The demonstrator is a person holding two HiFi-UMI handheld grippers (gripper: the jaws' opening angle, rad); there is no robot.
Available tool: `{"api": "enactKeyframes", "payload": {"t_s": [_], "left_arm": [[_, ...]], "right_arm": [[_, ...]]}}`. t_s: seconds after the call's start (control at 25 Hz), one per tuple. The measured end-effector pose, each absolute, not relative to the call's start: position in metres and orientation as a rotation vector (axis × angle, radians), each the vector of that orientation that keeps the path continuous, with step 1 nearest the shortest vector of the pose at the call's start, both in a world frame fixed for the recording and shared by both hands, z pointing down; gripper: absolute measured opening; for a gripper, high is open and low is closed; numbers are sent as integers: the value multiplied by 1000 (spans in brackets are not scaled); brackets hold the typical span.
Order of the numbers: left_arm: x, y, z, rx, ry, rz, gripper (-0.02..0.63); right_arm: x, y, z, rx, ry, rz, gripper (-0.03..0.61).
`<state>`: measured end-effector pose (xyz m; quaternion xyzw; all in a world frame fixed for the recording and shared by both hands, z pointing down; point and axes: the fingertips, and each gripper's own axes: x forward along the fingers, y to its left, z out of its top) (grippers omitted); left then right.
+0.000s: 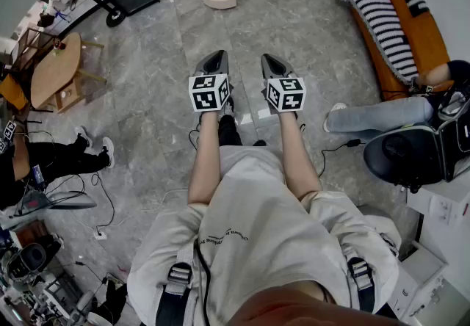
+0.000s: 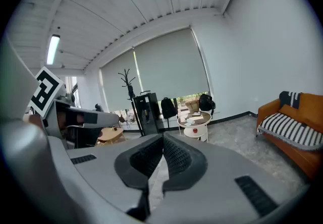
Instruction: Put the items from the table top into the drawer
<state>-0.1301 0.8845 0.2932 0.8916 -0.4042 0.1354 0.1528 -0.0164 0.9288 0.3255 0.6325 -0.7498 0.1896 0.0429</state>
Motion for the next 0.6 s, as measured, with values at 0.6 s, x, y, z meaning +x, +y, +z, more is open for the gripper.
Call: {"api": "enactKeyframes", "payload": {"t_s": [0.6], "left_arm": [[-112,774,287,2580,-1078,378,21]], "right_arm": [[6,830,317,1975,-2316,669,34]]}}
